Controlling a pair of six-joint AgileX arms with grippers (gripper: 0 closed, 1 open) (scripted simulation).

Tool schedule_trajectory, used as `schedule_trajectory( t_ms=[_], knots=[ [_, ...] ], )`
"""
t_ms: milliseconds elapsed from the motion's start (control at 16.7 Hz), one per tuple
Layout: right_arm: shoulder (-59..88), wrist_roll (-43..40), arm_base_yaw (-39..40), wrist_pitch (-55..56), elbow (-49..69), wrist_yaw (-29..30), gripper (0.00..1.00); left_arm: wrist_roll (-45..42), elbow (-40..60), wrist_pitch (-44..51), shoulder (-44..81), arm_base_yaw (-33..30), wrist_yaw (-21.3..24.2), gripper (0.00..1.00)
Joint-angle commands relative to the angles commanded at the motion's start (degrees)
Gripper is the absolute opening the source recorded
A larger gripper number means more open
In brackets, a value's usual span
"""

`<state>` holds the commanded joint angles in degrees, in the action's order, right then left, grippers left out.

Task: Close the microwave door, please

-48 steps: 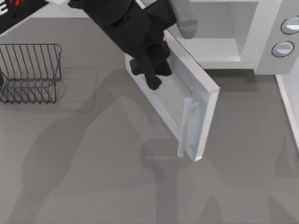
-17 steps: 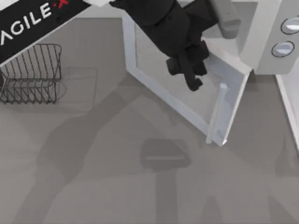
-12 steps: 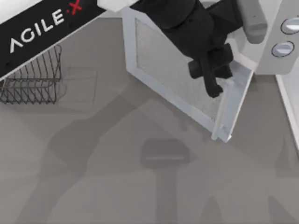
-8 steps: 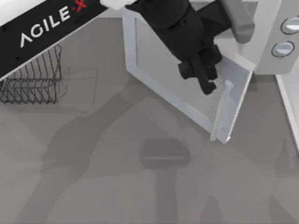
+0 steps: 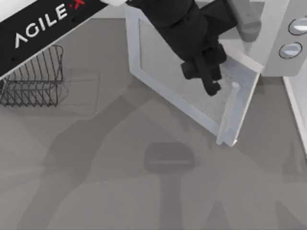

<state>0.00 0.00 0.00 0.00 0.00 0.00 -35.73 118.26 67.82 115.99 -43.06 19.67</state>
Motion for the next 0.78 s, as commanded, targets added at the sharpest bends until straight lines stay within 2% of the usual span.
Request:
schedule_trajectory(
  t_ms=[420,780],
  knots=[
    [0.0,0.0,0.0,0.0,0.0,0.0,1.0,-3.98,1.75,7.52,-7.4,-5.96,3.12,0.0],
    [0.0,0.0,0.0,0.0,0.0,0.0,1.0,-2.15,2.47,4.84,-2.73,-4.32,1.9,0.0]
  ],
)
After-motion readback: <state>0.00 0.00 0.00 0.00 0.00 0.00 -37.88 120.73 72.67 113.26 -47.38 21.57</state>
